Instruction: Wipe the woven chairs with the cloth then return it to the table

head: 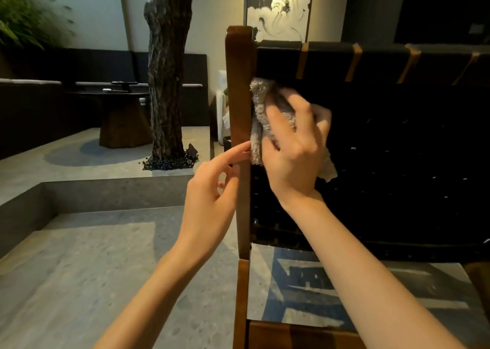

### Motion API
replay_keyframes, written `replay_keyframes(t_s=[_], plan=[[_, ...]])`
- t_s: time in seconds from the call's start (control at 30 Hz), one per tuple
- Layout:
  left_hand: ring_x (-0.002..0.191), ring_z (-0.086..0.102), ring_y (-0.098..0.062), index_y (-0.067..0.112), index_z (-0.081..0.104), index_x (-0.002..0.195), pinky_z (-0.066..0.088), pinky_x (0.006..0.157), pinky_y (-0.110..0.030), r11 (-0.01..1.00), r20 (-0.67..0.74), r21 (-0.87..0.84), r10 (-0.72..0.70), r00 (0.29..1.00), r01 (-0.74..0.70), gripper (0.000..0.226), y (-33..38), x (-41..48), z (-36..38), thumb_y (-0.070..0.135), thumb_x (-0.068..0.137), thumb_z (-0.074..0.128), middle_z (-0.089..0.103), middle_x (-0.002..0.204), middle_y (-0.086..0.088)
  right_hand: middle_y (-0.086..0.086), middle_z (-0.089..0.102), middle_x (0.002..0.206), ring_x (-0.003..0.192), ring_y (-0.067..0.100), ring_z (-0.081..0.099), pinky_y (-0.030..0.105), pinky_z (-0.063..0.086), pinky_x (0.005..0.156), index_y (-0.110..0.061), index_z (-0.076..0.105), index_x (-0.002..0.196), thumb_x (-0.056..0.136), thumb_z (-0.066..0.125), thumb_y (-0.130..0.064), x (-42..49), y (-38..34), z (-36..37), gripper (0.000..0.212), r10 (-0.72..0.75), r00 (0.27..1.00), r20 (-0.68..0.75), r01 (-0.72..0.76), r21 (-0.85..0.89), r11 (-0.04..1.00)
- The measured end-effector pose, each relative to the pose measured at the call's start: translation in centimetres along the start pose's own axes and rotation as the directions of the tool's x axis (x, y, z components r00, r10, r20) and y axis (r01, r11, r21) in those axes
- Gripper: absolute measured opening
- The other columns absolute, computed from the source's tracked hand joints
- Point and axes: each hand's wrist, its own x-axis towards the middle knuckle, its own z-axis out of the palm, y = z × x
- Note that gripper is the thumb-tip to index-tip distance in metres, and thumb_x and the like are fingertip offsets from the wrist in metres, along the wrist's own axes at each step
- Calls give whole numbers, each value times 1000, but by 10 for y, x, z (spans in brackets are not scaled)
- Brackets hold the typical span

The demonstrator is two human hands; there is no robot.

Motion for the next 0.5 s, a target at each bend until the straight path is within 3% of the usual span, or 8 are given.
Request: replay_keyframes(t_s=[0.1, 0.2, 0.37, 0.5], plan=[[104, 53, -3, 38, 50, 126, 48, 86, -19, 998, -66, 56, 39, 997, -35, 49, -13, -8, 5, 2, 93, 51, 56, 112, 27, 10, 36, 130, 107, 35, 39, 38, 46, 85, -9, 66, 117, 87, 58, -14, -20, 5, 7, 32, -48, 993, 108, 59, -107, 993], [110, 49, -9, 31, 44, 136, 49, 91, -35, 988, -64, 143, 76, 995, -66, 55, -25, -21, 13, -2, 92, 50, 49, 117, 13, 10, 34, 128, 106, 37, 42, 38, 45, 87, -11, 62, 118, 80, 65, -4, -33, 14, 11, 38, -96, 986, 133, 118, -168, 979], [129, 36, -8, 19, 32, 147, 36, 102, -15, 965, -7, 228, 131, 991, -127, 59, -39, -43, 26, -1, 94, 48, 31, 143, 6, 17, 64, 121, 108, 27, 43, 42, 53, 86, -6, 65, 119, 64, 82, 4, -70, 17, 9, 58, -122, 979, 164, 142, -122, 982], [144, 17, -10, 14, 24, 150, 16, 108, -5, 929, 106, 342, 112, 988, -142, 77, -51, -58, 28, -12, 85, 55, 14, 158, 2, 18, 72, 89, 81, 30, 62, 36, 57, 72, -6, 74, 101, 52, 87, 7, -114, 19, 7, 52, -33, 943, 331, 58, -66, 996]])
